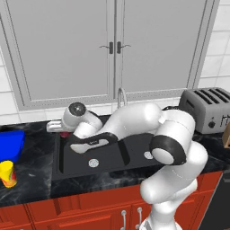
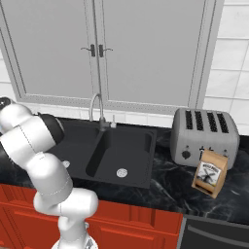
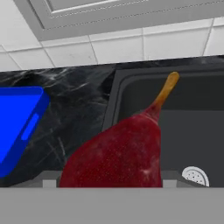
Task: Pick up all produce items and place them in the sink. Turn on the sink faucet to wash them. Then turn the sink off and put them in the tray.
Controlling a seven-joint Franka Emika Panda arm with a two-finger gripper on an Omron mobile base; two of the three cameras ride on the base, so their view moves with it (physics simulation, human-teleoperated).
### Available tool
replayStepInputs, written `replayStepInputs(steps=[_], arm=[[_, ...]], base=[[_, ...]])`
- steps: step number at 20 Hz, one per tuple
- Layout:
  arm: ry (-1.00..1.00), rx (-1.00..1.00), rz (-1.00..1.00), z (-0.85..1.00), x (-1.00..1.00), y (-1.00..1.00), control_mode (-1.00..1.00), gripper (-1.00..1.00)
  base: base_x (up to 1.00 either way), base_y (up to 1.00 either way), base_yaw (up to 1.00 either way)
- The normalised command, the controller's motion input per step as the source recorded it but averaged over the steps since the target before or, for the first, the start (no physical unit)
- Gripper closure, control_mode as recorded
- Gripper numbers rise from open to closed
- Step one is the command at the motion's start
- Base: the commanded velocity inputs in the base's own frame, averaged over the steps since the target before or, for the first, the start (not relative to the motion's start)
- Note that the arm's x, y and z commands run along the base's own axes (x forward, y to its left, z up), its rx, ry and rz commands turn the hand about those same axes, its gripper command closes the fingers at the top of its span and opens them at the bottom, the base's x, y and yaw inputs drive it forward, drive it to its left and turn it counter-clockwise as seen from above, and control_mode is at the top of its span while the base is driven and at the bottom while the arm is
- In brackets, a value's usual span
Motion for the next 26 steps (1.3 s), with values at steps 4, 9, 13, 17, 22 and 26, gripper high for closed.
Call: replayStepInputs(steps=[4, 9, 13, 17, 22, 26], arm=[[0.02, 0.0, 0.12, 0.17, 0.0, 0.25, -1.0, 1.0], [0.06, -0.03, 0.2, 0.26, 0.0, 0.45, -1.0, 1.0], [0.04, -0.04, 0.22, 0.18, 0.0, 0.44, -1.0, 1.0], [0.03, -0.08, 0.2, 0.07, 0.0, 0.46, -1.0, 1.0], [0.04, -0.19, 0.17, 0.0, 0.0, 0.55, -1.0, 1.0], [0.02, -0.19, 0.12, 0.0, -0.03, 0.55, -1.0, 1.0]], base=[[0.0, 0.0, 0.0], [0.0, 0.0, 0.0], [0.0, 0.0, 0.0], [0.0, 0.0, 0.0], [0.0, 0.0, 0.0], [0.0, 0.0, 0.0]])
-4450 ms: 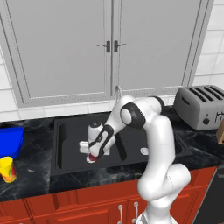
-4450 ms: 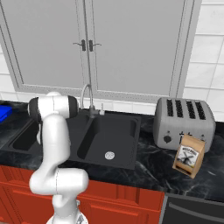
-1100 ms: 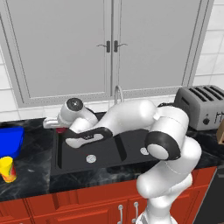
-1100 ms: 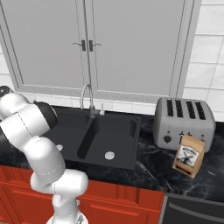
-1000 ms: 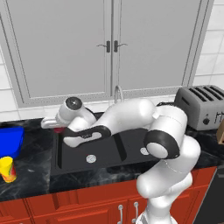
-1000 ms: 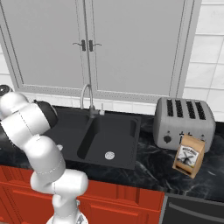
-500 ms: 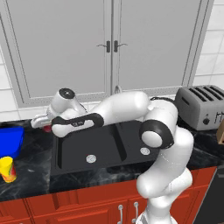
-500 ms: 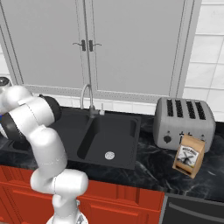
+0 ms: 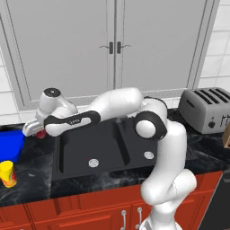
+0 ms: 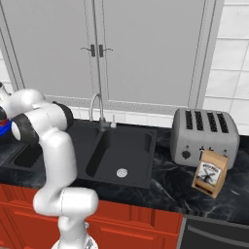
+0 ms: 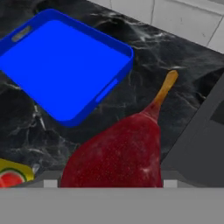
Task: Pick up all produce items and place them in the sink. Turn on the sink faucet to wash them. Then turn the sink off and put them in the tray.
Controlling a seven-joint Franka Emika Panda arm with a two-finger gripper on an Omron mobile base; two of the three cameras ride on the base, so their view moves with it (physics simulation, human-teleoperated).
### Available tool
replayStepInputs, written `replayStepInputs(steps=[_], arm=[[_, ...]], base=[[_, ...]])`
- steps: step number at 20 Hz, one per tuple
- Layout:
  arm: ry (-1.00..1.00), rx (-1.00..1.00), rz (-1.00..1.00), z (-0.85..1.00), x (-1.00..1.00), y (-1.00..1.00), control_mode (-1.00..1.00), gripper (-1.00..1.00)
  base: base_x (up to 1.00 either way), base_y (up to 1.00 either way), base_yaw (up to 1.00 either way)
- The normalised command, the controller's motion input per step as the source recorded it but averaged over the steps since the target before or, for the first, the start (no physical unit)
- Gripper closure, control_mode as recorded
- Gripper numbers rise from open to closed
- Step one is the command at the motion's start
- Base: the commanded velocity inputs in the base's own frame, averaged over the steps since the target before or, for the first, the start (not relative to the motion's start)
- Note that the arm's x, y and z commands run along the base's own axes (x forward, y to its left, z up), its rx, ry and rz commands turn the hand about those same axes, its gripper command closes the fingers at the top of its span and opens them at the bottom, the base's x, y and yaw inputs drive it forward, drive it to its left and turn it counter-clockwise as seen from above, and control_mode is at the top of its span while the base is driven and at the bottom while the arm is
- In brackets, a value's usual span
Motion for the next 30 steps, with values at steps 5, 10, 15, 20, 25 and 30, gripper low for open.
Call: replayStepInputs(steps=[5, 10, 15, 20, 25, 30], arm=[[0.01, -0.16, 0.11, 0.02, -0.01, 0.43, -1.0, 1.0], [0.01, -0.06, 0.02, -0.17, 0.0, 0.04, -1.0, 1.0], [0.01, -0.03, 0.0, -0.13, 0.0, 0.08, -1.0, 1.0], [0.01, -0.01, 0.01, -0.22, 0.01, 0.1, -1.0, 1.0], [0.0, 0.0, 0.01, -0.18, 0.08, 0.09, -1.0, 1.0], [0.01, 0.0, 0.0, -0.1, 0.2, 0.18, -1.0, 1.0]], base=[[0.0, 0.0, 0.0], [0.0, 0.0, 0.0], [0.0, 0.0, 0.0], [0.0, 0.0, 0.0], [0.0, 0.0, 0.0], [0.0, 0.0, 0.0]])
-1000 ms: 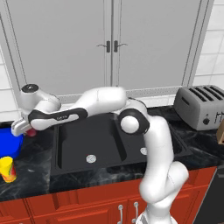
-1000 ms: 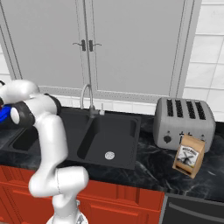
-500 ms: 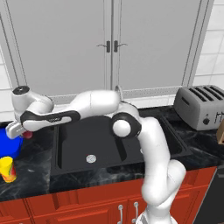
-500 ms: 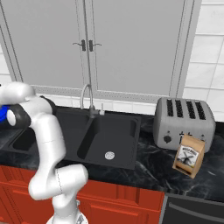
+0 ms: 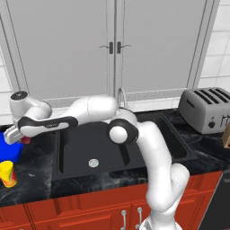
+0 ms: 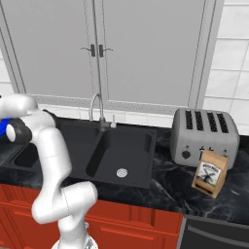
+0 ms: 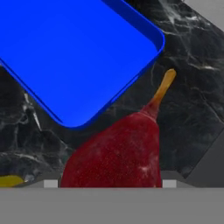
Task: Pick up all produce items and place them in the sink. Turn on the sink faucet to wash them. Then turn the sink off and put them in the tray.
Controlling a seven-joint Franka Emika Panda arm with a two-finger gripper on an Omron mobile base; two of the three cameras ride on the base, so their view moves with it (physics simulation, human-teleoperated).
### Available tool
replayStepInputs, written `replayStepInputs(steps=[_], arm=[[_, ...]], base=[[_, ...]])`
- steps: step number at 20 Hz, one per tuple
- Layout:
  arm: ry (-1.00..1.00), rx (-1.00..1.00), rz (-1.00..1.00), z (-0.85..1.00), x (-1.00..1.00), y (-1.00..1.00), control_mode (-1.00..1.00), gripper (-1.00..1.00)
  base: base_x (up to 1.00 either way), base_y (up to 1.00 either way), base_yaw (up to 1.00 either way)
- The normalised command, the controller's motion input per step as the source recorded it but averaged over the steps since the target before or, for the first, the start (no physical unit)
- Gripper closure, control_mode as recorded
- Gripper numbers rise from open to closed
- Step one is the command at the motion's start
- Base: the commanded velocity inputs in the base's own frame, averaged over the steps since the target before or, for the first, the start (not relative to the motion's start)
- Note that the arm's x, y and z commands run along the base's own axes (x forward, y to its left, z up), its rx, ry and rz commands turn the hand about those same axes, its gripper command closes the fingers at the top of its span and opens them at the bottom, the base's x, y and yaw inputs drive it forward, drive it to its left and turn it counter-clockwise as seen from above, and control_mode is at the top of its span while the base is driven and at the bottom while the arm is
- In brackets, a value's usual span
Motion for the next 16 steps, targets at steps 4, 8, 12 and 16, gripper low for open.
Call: replayStepInputs(steps=[4, 8, 12, 16], arm=[[0.02, 0.0, 0.0, -0.09, 0.27, 0.28, -1.0, 1.0], [0.05, 0.0, 0.0, -0.04, 0.25, 0.33, -1.0, 1.0], [0.11, -0.01, 0.0, 0.0, 0.19, 0.34, -1.0, 1.0], [0.13, -0.04, 0.0, -0.05, 0.15, 0.33, -1.0, 1.0]], base=[[0.0, 0.0, 0.0], [0.0, 0.0, 0.0], [0.0, 0.0, 0.0], [0.0, 0.0, 0.0]])
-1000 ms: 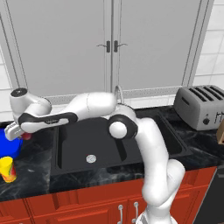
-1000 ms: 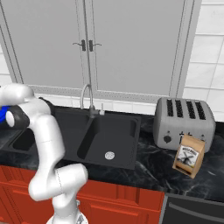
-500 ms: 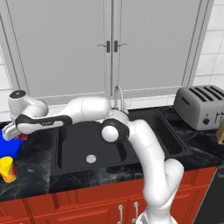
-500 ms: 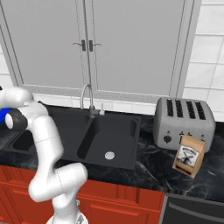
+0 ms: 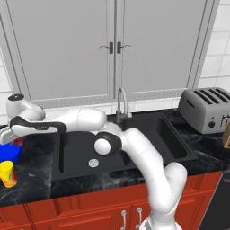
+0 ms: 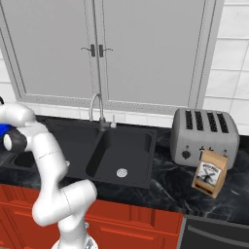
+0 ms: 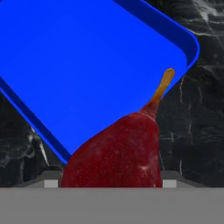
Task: Pick up all produce items and place them in the sink. Turn on the sink faucet to wash them. Then turn the sink off and put them in the tray.
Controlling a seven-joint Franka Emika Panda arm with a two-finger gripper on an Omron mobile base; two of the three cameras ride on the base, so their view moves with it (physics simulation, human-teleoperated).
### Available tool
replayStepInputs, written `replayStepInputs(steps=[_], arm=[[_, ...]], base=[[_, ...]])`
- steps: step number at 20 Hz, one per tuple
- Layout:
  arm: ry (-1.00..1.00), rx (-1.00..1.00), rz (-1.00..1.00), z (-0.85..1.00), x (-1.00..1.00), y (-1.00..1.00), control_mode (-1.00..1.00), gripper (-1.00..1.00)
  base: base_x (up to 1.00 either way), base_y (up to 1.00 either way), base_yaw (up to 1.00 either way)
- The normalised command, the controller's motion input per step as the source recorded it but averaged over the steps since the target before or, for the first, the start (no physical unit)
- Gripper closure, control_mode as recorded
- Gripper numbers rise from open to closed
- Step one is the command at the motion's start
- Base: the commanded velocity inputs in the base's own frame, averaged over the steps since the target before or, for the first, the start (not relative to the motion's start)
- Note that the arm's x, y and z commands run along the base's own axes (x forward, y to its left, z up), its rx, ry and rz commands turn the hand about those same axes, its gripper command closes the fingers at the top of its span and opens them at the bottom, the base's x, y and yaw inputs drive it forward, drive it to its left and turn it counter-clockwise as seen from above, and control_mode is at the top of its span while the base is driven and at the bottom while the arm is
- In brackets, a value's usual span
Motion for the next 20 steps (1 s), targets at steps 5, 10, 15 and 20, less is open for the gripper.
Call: replayStepInputs(steps=[5, 10, 15, 20], arm=[[0.13, -0.08, 0.0, -0.1, 0.12, 0.26, -1.0, 1.0], [0.14, -0.16, 0.0, -0.03, 0.08, 0.13, -1.0, 1.0], [0.13, -0.19, 0.0, 0.0, 0.05, 0.22, -1.0, 1.0], [0.11, -0.16, 0.0, 0.08, 0.09, 0.36, -1.0, 1.0]], base=[[0.0, 0.0, 0.0], [0.0, 0.0, 0.0], [0.0, 0.0, 0.0], [0.0, 0.0, 0.0]])
